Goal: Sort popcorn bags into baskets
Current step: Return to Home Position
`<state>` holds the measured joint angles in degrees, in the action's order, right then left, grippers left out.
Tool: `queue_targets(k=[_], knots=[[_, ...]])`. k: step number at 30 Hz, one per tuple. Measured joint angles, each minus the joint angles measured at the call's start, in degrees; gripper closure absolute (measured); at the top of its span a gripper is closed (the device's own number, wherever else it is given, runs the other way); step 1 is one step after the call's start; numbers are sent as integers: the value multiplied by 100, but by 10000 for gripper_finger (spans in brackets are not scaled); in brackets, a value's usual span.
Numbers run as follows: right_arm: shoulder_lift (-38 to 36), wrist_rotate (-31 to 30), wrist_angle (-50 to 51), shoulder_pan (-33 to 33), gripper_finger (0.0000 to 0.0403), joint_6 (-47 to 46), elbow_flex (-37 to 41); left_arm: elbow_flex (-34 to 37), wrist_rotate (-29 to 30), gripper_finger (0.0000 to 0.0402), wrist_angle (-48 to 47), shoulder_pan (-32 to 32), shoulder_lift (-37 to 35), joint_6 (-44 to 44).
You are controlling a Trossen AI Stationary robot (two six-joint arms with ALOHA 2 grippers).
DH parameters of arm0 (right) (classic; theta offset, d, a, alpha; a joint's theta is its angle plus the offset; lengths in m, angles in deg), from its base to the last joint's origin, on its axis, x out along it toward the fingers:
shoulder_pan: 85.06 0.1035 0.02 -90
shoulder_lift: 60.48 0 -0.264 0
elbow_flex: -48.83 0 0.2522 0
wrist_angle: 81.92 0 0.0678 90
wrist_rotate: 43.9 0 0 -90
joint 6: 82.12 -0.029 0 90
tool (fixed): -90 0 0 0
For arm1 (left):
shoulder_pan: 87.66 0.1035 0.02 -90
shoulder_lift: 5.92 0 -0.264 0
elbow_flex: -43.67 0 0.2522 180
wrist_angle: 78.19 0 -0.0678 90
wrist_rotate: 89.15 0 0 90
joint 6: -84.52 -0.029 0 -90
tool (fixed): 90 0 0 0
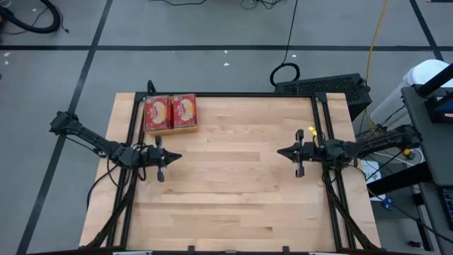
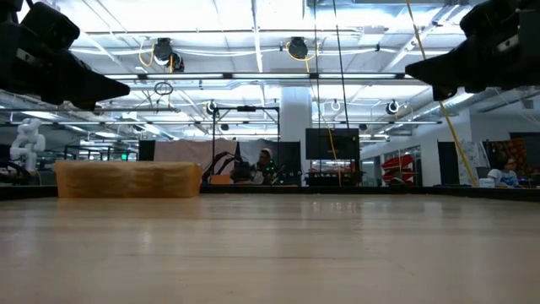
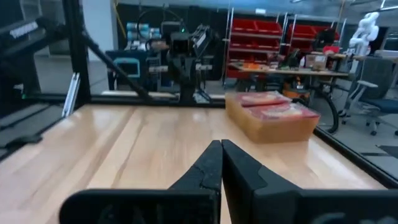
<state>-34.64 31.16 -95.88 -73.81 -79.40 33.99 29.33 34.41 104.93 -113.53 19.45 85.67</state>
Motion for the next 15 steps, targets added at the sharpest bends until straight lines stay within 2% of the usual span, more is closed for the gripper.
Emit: queue_targets(k=[10, 15], knots=[[-1751, 55, 1518, -1, 403, 198, 10, 0, -52, 399, -7, 0, 0, 2], [-2311, 1106, 1553, -241, 403, 384, 13, 0, -54, 399, -7, 0, 0, 2]])
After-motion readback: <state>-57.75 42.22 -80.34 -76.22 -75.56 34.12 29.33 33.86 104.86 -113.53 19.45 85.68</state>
